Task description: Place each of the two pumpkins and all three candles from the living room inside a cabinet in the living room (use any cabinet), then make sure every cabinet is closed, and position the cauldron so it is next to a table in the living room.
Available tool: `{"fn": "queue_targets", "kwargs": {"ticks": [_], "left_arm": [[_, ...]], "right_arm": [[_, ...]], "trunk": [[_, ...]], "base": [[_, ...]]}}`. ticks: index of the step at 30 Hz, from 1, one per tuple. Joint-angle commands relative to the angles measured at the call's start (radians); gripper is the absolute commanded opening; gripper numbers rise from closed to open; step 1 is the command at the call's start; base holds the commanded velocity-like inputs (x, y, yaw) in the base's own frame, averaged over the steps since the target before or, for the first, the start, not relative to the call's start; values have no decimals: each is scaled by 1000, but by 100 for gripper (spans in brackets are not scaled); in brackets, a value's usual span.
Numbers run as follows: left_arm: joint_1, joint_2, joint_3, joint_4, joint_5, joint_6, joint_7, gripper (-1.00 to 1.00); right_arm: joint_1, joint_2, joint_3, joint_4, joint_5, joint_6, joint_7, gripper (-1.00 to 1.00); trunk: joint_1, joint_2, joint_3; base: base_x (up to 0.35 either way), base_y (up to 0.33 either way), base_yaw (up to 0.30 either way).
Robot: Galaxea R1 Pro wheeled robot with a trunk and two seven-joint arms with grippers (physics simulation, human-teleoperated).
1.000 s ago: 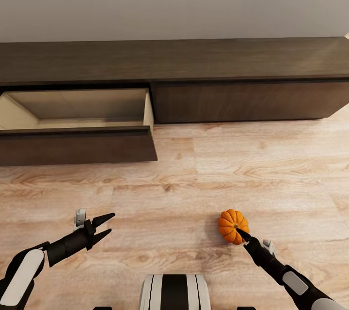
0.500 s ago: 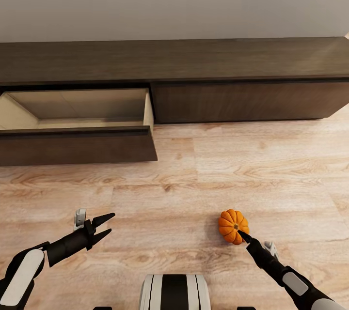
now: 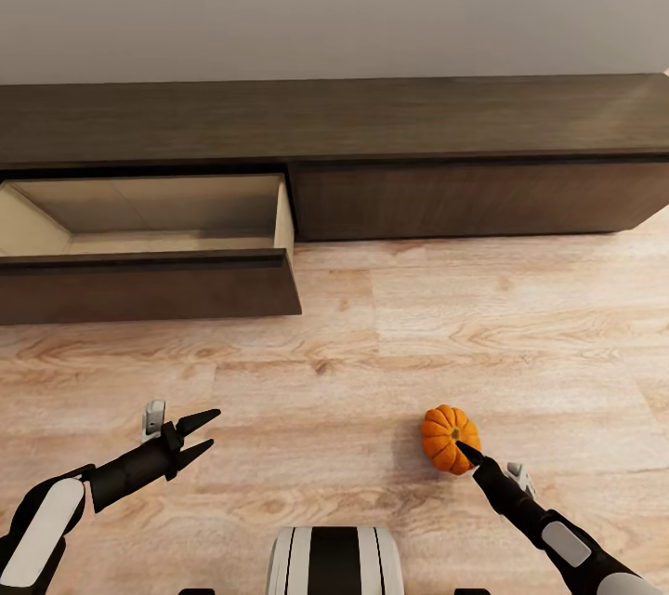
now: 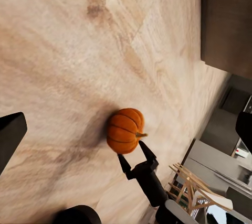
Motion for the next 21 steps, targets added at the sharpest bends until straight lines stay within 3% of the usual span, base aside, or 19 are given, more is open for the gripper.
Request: {"fn": "queue_targets", "kwargs": {"ticks": [1, 21], "left_arm": [[-1, 0, 2, 0, -3, 5, -5, 100], [-1, 0, 1, 0, -4, 5, -4, 100]], "right_arm": [[0, -1, 5, 0, -10, 6, 2, 100], [0, 1, 5, 0, -10, 6, 1, 100]], "trunk": [[0, 0, -1], [0, 0, -1]], "base": [[11, 0, 0], [72, 0, 0]]}}
